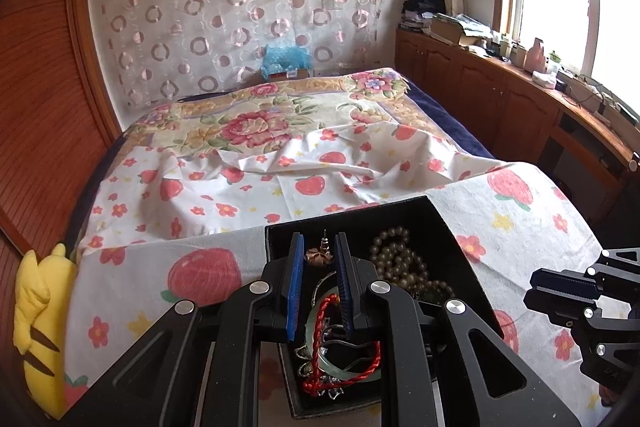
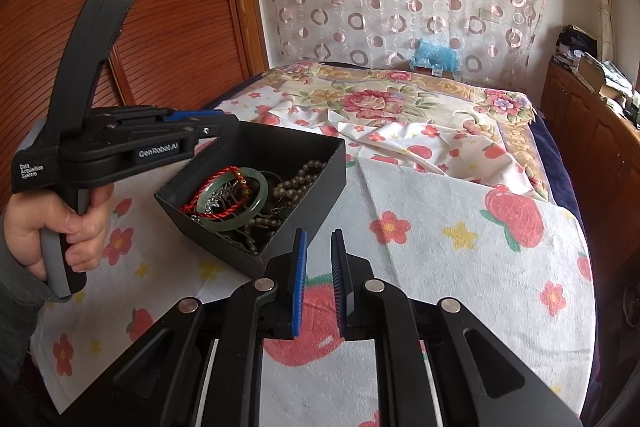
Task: Organize jewelry
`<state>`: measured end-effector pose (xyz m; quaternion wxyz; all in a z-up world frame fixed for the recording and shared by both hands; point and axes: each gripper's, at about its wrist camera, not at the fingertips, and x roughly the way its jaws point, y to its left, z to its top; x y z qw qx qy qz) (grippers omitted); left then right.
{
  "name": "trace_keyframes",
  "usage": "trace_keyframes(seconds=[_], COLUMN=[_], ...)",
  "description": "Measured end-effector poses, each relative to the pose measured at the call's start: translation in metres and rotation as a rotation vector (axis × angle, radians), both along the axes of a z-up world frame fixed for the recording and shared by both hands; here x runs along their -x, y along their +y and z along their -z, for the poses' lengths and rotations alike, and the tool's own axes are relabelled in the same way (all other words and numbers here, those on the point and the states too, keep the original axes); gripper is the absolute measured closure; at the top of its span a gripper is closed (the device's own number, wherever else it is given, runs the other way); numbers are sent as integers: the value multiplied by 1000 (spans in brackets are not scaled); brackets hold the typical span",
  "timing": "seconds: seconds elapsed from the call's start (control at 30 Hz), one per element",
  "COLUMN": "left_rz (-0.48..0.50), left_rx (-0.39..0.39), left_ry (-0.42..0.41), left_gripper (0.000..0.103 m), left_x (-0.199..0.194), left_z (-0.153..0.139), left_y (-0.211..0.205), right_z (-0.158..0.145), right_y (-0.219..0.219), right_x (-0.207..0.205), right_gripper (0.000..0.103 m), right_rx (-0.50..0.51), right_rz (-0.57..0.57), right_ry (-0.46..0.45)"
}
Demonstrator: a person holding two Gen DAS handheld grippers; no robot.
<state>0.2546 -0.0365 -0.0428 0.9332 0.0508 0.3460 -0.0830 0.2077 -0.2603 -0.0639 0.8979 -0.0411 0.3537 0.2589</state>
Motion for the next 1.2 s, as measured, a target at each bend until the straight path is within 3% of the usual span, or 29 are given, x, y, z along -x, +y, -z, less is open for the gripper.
trace_keyframes(seconds=[0.17,0.3,0.37,0.43,0.5,0.63,1.0,1.2], left_rz=[-3,-5,-5,-13,-18,-27,-47,-51], left_rx=[13,16,18,18,18,20,34,50], left_ry=[-12,-21,-34,-51,-75,-125,-160,-181], left_gripper=[71,69,52,38,27,9,8,8], left_x=[6,19,29,40,53,74,119,151], left_z=[-2,-4,-6,-9,-13,-20,-38,-44], left_y=[4,8,11,13,15,18,21,25], right_z=[0,0,-2,-5,-8,-15,-41,-56], right_y=[2,2,1,2,2,1,-5,-13], right_x=[0,3,6,10,16,25,56,77], right_gripper=[89,89,89,82,66,57,7,3], right_rx=[-5,-12,-12,-12,-18,-32,-63,-93], right_rz=[12,27,39,51,66,99,178,194], right_ry=[-4,-13,-22,-36,-56,-75,-181,-224])
